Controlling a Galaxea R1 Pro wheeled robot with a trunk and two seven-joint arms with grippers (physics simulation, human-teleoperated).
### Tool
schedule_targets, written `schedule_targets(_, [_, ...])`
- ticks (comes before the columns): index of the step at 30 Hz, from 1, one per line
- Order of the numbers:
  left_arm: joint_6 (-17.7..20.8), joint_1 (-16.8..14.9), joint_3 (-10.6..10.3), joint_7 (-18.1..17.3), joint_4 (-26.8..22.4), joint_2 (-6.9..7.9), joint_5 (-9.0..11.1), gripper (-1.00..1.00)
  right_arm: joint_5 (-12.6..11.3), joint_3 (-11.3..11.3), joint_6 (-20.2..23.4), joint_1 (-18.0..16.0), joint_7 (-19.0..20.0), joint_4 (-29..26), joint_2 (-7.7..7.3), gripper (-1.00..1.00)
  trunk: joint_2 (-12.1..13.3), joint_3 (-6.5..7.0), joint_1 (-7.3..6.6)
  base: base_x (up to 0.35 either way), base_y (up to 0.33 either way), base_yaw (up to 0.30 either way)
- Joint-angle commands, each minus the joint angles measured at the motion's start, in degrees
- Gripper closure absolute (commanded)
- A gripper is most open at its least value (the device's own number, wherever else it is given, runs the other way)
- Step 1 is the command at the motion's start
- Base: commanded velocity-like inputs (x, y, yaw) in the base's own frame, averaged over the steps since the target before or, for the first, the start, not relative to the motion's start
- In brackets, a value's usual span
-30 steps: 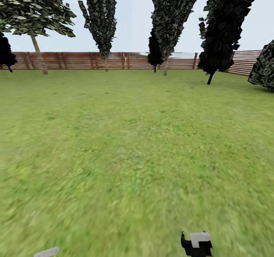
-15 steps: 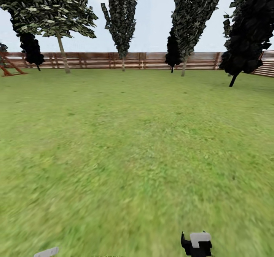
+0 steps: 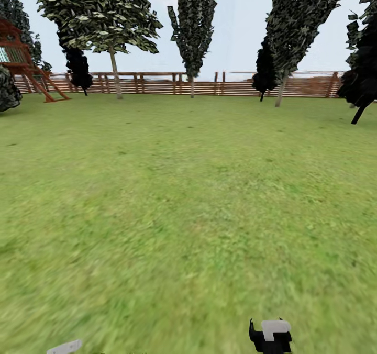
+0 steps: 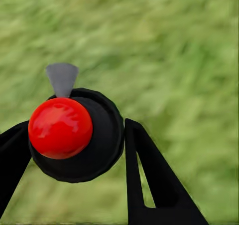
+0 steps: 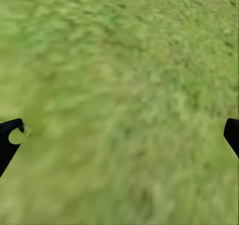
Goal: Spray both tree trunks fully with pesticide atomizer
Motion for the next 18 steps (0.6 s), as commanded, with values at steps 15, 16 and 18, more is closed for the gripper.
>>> schedule_targets(15, [0.0, 0.0, 0.0, 0.0, 0.0, -0.03, 0.0, 1.00, 0.0, 0.0, 0.0, 0.0, 0.0, 0.0, 0.00, -1.00, 0.0, 0.00, 0.00, 0.000, 0.000, 0.279])
schedule_targets(16, [0.0, 0.0, 0.0, 0.0, 0.0, -0.04, 0.0, 1.00, 0.0, 0.0, 0.0, 0.0, 0.0, 0.0, 0.00, -1.00, 0.0, 0.00, 0.00, 0.000, 0.000, 0.278])
schedule_targets(18, [0.0, 0.0, 0.0, 0.0, 0.0, -0.04, 0.0, 1.00, 0.0, 0.0, 0.0, 0.0, 0.0, 0.0, 0.00, -1.00, 0.0, 0.00, 0.00, 0.000, 0.000, 0.278])
